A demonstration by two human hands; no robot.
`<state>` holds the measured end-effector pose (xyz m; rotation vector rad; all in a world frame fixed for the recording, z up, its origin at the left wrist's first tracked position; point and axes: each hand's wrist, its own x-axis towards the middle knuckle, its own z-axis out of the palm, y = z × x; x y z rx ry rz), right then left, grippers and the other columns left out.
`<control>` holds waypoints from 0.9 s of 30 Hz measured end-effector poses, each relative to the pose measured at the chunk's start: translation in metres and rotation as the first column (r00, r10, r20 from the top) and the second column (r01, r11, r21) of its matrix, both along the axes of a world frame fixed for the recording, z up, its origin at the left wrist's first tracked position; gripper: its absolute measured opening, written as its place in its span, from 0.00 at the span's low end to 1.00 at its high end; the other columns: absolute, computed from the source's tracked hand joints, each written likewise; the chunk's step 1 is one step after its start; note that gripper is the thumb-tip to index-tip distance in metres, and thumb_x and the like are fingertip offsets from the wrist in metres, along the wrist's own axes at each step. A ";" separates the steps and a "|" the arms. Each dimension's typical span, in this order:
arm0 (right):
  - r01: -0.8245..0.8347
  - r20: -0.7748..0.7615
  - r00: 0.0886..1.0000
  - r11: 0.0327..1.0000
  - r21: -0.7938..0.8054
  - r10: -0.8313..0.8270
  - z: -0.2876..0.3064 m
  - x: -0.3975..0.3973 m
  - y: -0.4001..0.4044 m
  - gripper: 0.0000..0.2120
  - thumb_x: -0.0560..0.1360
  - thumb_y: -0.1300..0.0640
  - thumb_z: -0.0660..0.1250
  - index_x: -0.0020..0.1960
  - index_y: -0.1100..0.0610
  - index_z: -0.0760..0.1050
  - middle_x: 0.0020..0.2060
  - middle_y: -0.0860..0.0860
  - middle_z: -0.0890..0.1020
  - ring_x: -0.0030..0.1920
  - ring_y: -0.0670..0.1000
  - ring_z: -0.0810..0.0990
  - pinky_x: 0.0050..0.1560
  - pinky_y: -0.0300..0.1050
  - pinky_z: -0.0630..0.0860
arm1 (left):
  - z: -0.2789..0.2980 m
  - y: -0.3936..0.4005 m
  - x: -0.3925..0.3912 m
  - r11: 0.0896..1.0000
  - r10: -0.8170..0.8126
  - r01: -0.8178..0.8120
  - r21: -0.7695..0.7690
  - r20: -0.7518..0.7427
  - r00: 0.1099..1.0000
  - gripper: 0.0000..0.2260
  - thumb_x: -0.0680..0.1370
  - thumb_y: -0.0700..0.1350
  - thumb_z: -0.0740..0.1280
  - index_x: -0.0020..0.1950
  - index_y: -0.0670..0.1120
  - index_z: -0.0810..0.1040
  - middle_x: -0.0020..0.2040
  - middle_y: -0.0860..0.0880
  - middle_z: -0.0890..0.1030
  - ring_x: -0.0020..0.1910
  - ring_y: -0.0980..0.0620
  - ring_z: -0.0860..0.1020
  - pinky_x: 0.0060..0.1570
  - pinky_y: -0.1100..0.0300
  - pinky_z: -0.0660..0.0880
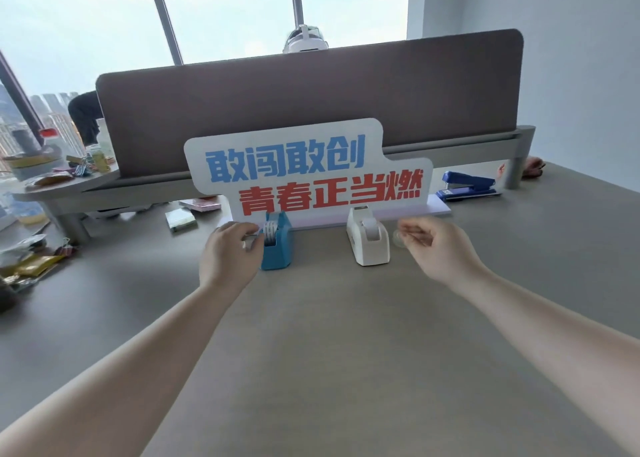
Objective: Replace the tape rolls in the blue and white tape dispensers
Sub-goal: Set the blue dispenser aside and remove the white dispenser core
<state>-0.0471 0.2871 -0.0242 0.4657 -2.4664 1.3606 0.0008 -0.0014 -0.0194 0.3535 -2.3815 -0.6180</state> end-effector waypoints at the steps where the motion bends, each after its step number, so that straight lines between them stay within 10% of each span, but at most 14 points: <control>1: 0.015 0.004 1.000 1.000 -0.003 -0.015 -0.001 -0.001 0.004 0.12 0.75 0.62 0.66 0.57 0.61 0.78 0.52 0.54 0.84 0.49 0.46 0.79 0.52 0.32 0.70 | 0.002 0.010 0.000 1.000 -0.021 0.021 -0.005 -0.013 1.000 0.09 0.75 0.45 0.65 0.51 0.45 0.82 0.50 0.46 0.83 0.52 0.44 0.77 0.49 0.54 0.73; 16: 0.001 0.029 1.000 0.994 0.111 -0.004 -0.005 -0.043 0.002 0.13 0.76 0.65 0.63 0.59 0.62 0.77 0.56 0.57 0.82 0.57 0.55 0.79 0.55 0.39 0.70 | -0.012 0.153 -0.069 0.984 -0.174 0.147 0.104 0.327 0.929 0.31 0.64 0.69 0.64 0.55 0.47 0.75 0.49 0.48 0.80 0.48 0.46 0.78 0.39 0.57 0.70; 23: -0.011 0.108 0.994 0.993 0.118 -0.002 -0.005 -0.060 -0.006 0.16 0.77 0.57 0.62 0.63 0.61 0.73 0.61 0.56 0.79 0.60 0.54 0.77 0.59 0.43 0.71 | -0.003 0.144 -0.062 0.956 -0.288 0.246 0.160 0.350 0.892 0.13 0.70 0.55 0.66 0.45 0.47 0.73 0.39 0.52 0.76 0.43 0.49 0.75 0.40 0.58 0.69; 27: -0.024 0.101 0.995 0.994 0.106 0.014 -0.006 -0.058 -0.013 0.10 0.77 0.57 0.62 0.56 0.59 0.77 0.55 0.55 0.82 0.56 0.54 0.78 0.56 0.46 0.73 | 0.001 0.130 -0.041 0.898 -0.430 0.371 0.235 0.293 0.854 0.20 0.68 0.54 0.71 0.58 0.51 0.75 0.48 0.52 0.78 0.48 0.50 0.76 0.45 0.58 0.73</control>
